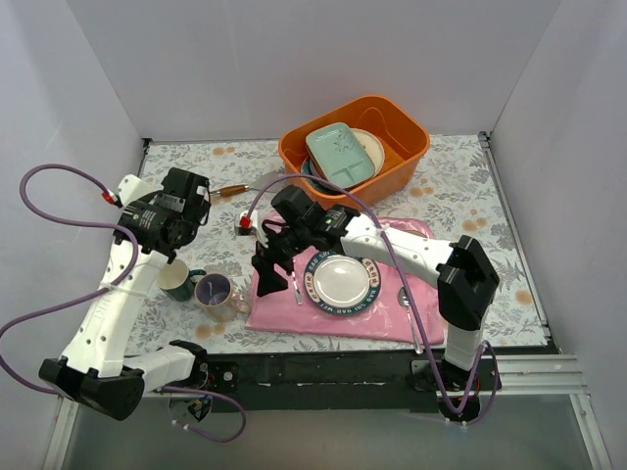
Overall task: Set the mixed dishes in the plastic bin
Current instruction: Pick up the cup at the center of the board.
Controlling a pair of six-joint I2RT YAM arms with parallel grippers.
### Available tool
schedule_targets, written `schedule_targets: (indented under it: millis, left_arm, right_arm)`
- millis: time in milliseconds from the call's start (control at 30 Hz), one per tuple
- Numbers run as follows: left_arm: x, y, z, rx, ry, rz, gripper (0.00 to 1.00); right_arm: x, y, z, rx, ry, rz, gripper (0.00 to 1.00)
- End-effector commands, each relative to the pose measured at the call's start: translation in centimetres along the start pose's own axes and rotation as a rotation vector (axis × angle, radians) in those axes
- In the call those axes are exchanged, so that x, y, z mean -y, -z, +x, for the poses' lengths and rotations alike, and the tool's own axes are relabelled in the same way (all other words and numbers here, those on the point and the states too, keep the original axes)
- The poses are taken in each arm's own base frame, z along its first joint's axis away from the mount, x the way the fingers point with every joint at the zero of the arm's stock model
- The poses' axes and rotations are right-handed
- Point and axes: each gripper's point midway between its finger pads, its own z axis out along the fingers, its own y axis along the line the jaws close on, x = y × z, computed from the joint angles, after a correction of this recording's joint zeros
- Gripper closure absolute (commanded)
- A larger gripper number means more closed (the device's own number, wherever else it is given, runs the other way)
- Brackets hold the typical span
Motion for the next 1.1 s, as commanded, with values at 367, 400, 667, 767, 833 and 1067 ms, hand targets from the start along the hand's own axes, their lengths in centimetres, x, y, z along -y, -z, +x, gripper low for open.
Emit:
schedule_targets:
  millis: [367, 400, 667, 767, 833, 1067]
  left_arm:
    - [-1.8, 3.1, -7.9, 0.31, -0.064, 0.025, 0.02]
    - [-1.9, 3.1, -8.0, 0.314, -0.071, 0.021, 0.02]
    - [-2.5, 2.9, -7.8, 0.319, -0.089, 0.013, 0.02]
    - [-2.6, 2.9, -7.9, 0.322, -0.095, 0.009, 0.02]
    - [-2.7, 3.0, -8.0, 0.327, -0.097, 0.009, 0.02]
    - [-2.8, 2.6, -7.7, 0.325, -0.111, 0.002, 0.02]
  right_arm:
    - [6.1, -5.1, -5.0, 0.193, -0.406, 0.311, 0.22]
    - [6.5, -5.6, -4.7, 0.188, -0.417, 0.325, 0.23]
    - [6.1, -8.2, -4.4, 0.169, -0.403, 0.355, 0.26]
    - [7.4, -8.5, -3.6, 0.157, -0.403, 0.44, 0.29]
    - [7.7, -8.6, -3.2, 0.145, -0.383, 0.48, 0.32]
    - [9.3, -8.5, -3.2, 0.144, -0.287, 0.602, 0.5]
